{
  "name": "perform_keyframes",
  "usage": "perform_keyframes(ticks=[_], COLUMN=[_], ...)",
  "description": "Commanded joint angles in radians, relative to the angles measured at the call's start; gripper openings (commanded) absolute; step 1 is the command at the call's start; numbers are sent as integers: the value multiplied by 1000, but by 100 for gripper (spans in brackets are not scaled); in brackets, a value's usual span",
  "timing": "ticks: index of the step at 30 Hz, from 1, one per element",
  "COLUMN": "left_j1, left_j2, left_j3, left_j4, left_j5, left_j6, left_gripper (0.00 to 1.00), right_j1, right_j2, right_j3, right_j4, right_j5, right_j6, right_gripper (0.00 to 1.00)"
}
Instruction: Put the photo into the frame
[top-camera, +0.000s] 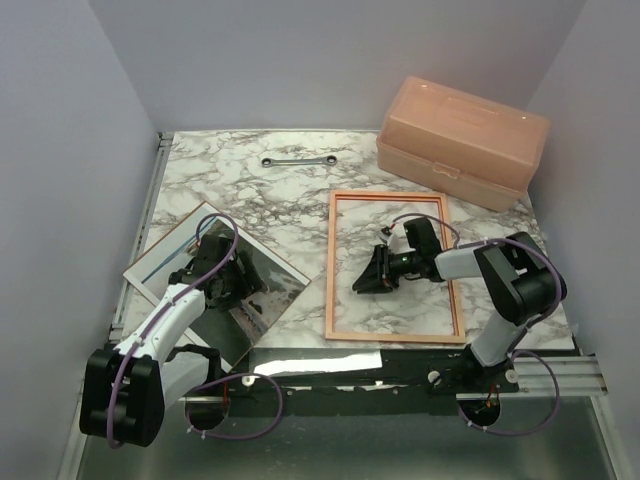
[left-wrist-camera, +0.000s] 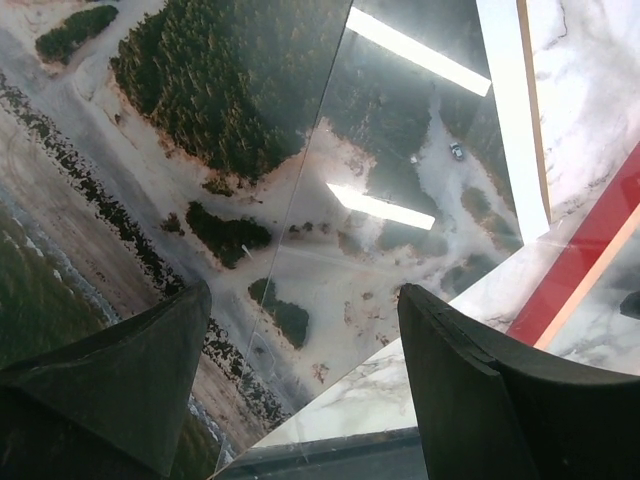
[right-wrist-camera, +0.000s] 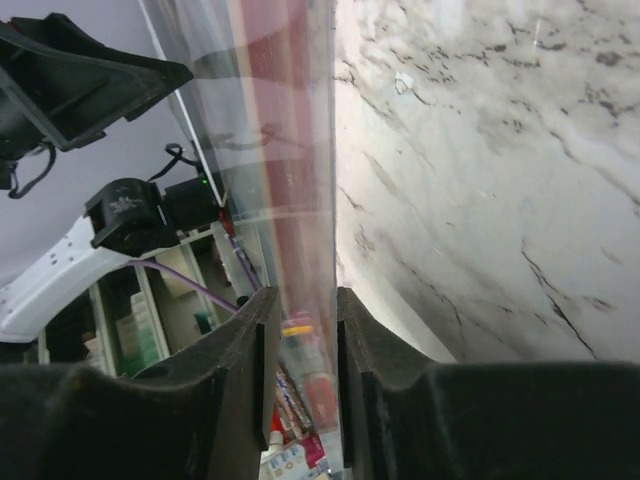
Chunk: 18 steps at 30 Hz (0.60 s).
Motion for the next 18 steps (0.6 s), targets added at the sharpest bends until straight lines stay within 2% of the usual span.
perform_keyframes(ticks=[1, 6, 9, 14, 18], left_j1=[-4, -5, -4, -4, -6], left_j2=[11, 9, -1, -36, -76], left_j3=[-17, -13, -9, 10, 32], left_j4=[15, 12, 5, -21, -51], left_j5=[25, 26, 28, 28, 27], left_j6=[15, 18, 18, 15, 7], left_gripper=[77, 77, 77, 77, 77], right_j1=[-2, -2, -2, -2, -2], right_j2=[40, 47, 22, -92, -261], right_j3=[-14, -2, 12, 75, 150], right_j4=[160, 142, 76, -156, -372], right_j5=[-89, -91, -76, 38, 161], right_j6=[79, 61, 24, -90, -144], right_gripper=[31, 10, 1, 1, 0])
